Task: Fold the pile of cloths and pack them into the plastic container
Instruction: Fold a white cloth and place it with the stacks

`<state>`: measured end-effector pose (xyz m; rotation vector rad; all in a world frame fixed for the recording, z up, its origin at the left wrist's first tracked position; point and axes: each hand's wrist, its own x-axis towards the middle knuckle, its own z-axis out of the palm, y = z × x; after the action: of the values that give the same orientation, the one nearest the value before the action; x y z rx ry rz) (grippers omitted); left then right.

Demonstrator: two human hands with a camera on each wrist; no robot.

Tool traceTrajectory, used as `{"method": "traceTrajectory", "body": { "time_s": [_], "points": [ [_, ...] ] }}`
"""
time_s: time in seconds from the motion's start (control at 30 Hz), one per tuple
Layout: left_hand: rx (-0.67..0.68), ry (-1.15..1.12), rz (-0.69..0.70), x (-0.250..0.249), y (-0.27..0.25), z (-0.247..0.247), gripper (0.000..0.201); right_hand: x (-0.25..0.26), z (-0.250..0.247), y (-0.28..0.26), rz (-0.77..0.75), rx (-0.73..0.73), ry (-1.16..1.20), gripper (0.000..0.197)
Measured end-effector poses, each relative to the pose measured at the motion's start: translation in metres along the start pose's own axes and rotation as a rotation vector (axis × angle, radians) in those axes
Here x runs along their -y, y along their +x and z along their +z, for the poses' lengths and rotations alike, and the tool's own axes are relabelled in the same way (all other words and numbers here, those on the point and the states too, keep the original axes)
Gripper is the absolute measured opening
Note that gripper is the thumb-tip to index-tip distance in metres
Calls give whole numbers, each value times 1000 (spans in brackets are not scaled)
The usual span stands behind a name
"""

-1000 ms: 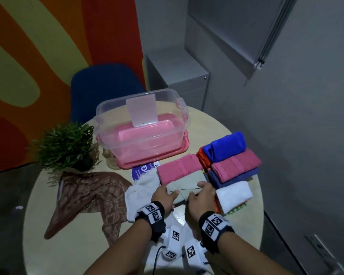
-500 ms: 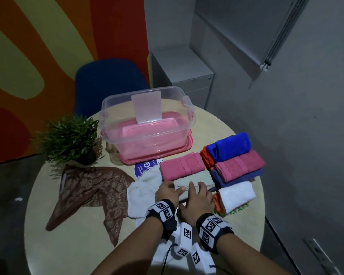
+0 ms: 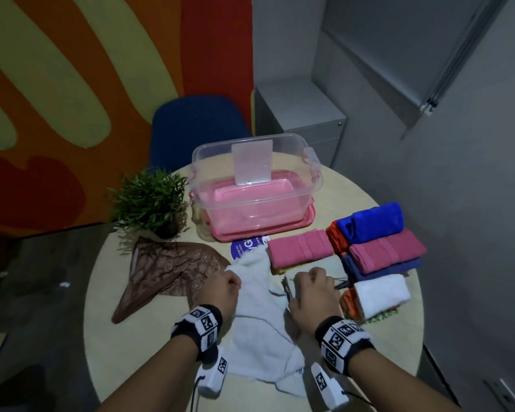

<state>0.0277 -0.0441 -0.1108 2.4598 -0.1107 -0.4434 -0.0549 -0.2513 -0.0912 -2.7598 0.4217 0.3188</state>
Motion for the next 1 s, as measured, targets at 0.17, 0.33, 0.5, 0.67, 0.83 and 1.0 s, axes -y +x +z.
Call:
{"method": "traceTrajectory", "body": {
  "time_s": [0.17,0.33,0.5,0.67,0.83,1.0],
  "points": [
    [218,340,4,52,-12,-6,49,21,22,-10,-167,270,6,49],
    [198,387,68,64,-39,7,7,33,38,-21,-175,356,54,30],
    [241,162,140,74,-51,5,62,44,30,-32,-201,433,278,22],
    [253,-170,-25,66,-63,0,44,55,18,-53,-218,676,375,23],
    [236,-311,-40,61,-61,-11,8,54,26,-61,-145,563,363,22],
    [195,-455,95,29,-75,-38,18,60,10,-55,-188,218,361,65]
  ]
}}
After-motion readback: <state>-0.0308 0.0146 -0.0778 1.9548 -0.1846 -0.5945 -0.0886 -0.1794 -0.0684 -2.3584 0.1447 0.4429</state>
